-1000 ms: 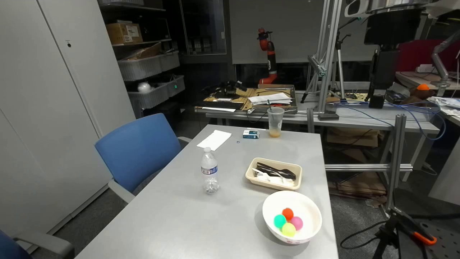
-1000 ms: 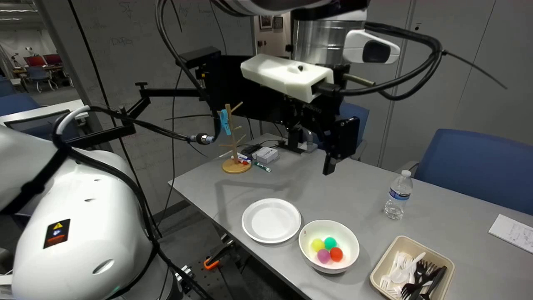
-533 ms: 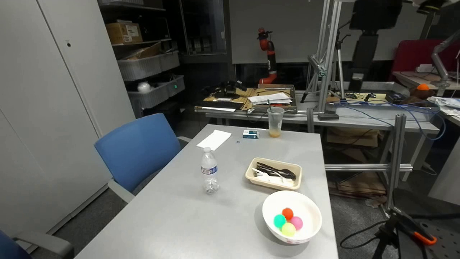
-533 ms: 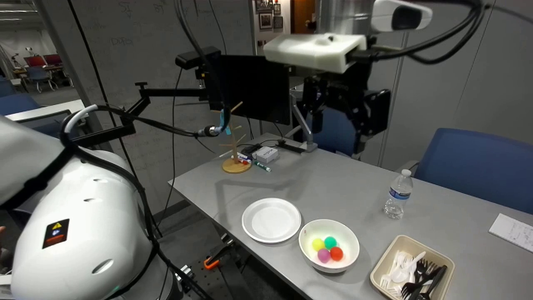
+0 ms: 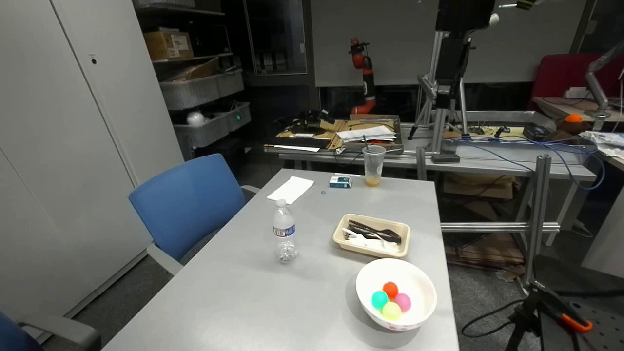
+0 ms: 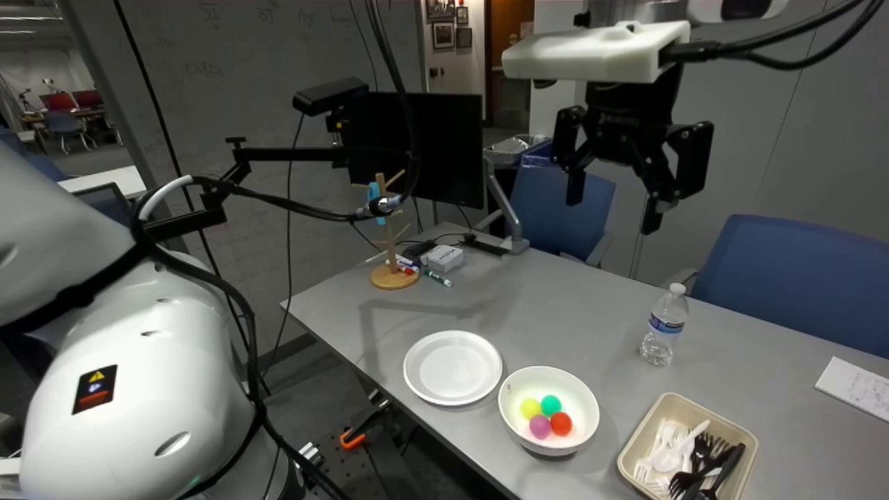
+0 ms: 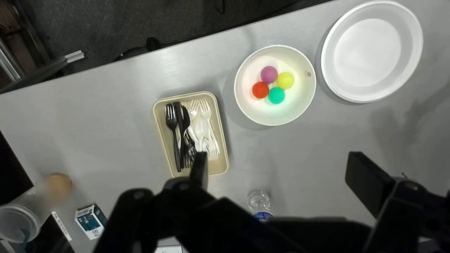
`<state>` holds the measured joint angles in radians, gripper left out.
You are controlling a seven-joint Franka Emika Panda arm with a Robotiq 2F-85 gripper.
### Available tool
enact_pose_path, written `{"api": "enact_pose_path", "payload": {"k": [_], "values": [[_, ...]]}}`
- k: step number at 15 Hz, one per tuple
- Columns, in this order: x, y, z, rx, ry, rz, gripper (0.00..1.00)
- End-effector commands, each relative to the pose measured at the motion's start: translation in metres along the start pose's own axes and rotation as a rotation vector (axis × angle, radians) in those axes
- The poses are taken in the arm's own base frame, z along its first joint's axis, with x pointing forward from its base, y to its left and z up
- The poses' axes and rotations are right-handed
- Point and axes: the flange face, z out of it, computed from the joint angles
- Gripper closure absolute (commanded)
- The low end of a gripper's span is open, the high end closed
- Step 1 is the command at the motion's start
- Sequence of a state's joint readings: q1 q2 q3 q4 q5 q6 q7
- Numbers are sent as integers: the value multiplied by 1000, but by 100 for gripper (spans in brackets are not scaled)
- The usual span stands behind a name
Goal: Take the red and green balls out of the white bowl
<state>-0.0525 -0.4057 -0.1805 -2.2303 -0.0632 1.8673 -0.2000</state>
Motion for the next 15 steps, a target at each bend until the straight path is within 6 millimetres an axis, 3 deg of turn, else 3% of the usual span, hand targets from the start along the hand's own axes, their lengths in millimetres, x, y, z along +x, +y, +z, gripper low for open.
{"api": "enact_pose_path", "payload": {"k": [1,4,10,15], "values": [[0,0,-1,0,0,0,0],[4,-16,30,-30,-20,-12,0],[-6,-54,113,-55,-96,-54,0],[-10,-71,161,-27,-102,-63,0]]}}
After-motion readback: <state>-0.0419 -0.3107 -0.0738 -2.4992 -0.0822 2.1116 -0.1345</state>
